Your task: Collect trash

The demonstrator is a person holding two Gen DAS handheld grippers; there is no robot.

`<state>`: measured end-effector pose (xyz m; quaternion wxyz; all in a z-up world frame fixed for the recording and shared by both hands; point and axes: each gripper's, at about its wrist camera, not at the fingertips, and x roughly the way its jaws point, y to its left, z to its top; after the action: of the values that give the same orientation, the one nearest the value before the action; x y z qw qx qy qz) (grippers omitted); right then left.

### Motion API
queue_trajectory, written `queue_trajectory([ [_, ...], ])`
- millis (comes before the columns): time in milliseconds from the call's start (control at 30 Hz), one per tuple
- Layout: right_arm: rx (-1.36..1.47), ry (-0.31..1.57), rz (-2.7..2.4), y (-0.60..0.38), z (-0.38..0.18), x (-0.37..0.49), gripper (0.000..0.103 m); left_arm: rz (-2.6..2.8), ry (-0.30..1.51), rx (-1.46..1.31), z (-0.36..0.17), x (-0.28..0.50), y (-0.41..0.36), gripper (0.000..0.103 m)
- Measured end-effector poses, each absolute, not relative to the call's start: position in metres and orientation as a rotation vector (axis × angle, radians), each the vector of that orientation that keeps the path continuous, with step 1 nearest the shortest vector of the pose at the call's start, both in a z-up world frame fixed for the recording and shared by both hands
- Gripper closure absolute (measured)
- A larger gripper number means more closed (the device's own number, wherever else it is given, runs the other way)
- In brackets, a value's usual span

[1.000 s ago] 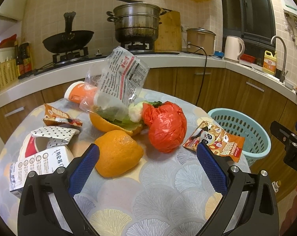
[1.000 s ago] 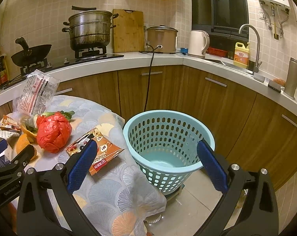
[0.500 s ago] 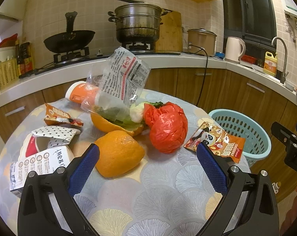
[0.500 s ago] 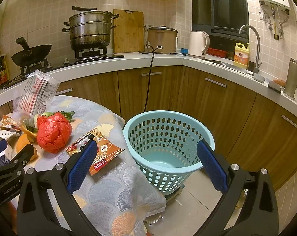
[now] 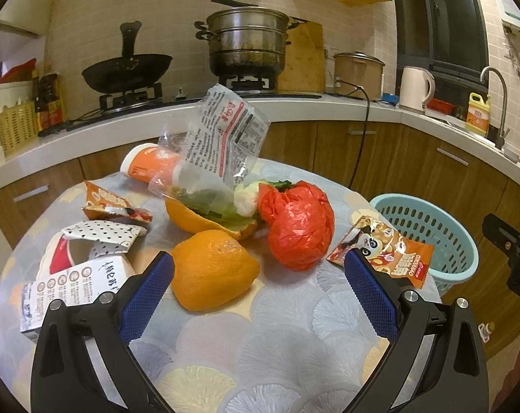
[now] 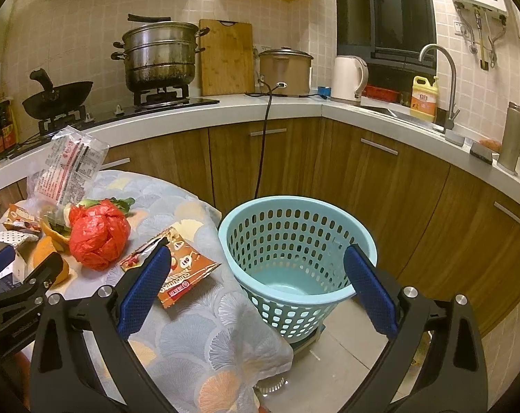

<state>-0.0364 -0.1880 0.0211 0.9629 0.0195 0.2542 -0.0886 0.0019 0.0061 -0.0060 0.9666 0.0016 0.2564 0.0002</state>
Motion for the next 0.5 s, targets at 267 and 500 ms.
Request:
queue_trajectory([
  [267, 0.05, 0.511, -0.133, -0.184, 0.025, -0.041, 0.012, 0.088, 0.512, -0.007, 0.009, -0.02, 0.026, 0.008],
  [500, 0.053, 0.531, -0.086, -0.175, 0.022, -0.043, 0.011, 0.254, 0.517, -0.063, 0.022, -0.057, 0.083, 0.008],
])
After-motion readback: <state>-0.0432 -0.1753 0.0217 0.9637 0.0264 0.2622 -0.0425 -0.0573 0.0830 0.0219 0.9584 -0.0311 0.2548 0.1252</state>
